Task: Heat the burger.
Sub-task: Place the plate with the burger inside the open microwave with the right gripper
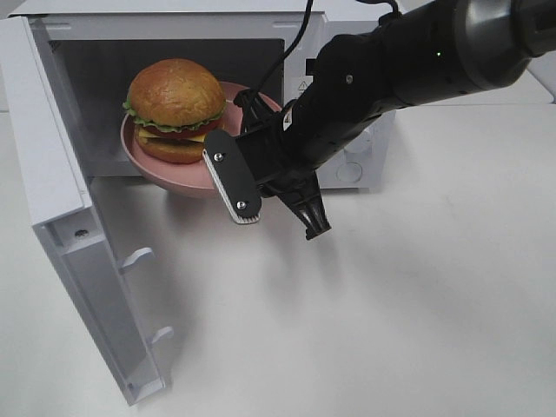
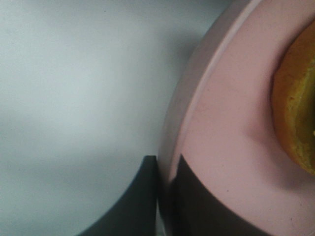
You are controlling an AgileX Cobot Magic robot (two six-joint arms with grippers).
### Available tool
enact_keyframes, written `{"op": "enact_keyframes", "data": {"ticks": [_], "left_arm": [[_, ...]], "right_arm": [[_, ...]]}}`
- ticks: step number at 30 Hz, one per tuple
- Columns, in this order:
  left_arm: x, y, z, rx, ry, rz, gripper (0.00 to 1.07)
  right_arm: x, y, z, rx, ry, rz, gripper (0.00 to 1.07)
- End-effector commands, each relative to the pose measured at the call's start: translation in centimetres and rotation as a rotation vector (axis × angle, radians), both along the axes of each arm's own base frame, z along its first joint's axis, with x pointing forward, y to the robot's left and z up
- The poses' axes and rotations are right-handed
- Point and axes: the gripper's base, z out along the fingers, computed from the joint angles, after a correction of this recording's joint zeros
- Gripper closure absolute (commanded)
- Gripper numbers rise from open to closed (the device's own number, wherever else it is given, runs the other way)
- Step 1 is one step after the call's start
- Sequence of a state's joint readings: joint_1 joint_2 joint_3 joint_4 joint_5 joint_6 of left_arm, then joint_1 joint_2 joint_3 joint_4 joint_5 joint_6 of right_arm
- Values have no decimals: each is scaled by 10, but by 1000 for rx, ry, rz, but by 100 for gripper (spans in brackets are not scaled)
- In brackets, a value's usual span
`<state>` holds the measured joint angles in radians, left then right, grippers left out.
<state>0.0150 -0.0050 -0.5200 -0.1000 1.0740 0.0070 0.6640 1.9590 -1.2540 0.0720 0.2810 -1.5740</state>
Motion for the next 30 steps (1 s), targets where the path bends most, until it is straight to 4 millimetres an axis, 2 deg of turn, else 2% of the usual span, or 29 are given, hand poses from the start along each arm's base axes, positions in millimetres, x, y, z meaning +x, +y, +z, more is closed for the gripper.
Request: {"op": "enact_keyframes", "data": {"ticks": [1,15,22,30], "left_arm": [[0,0,0,-7,-7,7,6],[0,0,0,-7,-7,7,6],[0,0,0,-7,-7,7,6],[0,0,0,-7,-7,7,6]], "right_arm": [[14,5,10,72,-50,-55,107],[41,23,0,64,-34,-100,107],[62,37,-9,63,-22,-142,107],[77,46,-9,65,-33,-156,107]]}}
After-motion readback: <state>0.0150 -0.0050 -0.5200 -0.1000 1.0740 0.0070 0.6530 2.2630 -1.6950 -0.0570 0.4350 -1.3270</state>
